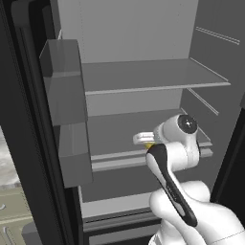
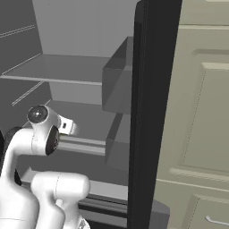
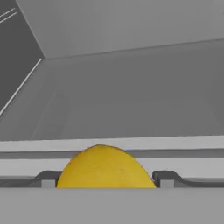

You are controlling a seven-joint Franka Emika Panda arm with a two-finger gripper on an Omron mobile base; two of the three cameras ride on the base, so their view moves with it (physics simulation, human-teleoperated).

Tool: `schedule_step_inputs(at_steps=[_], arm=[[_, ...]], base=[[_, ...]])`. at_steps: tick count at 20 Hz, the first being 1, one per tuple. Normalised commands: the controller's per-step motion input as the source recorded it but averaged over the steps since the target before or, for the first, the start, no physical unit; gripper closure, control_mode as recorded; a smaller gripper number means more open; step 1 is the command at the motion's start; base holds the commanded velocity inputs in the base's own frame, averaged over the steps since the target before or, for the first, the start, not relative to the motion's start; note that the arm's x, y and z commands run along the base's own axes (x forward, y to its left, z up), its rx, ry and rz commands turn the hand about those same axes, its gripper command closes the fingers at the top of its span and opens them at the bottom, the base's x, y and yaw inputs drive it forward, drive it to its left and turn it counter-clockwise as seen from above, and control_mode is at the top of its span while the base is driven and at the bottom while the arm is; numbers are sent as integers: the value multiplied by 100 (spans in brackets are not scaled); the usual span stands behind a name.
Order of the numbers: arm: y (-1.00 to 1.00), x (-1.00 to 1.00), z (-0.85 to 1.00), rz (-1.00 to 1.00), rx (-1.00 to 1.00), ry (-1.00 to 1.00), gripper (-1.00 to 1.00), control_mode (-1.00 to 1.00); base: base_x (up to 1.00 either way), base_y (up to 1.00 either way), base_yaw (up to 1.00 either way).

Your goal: Open the fridge, remove the pear, lemon, and shrimp, and place them on any counter.

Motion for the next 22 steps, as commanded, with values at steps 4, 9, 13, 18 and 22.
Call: schedule_step_inputs(at_steps=[4, 9, 13, 18, 22], arm=[[-16, -75, 95, -5, -1, 12, 100, -100], [-17, -61, 88, -7, -1, 20, 100, -100], [-13, -50, 34, -12, -4, 8, 100, -100], [-3, -29, 2, -11, 0, 0, 100, -100], [-17, -45, 1, -11, 0, 0, 100, -100]], base=[[0, 0, 0], [0, 0, 0], [0, 0, 0], [0, 0, 0], [0, 0, 0]])
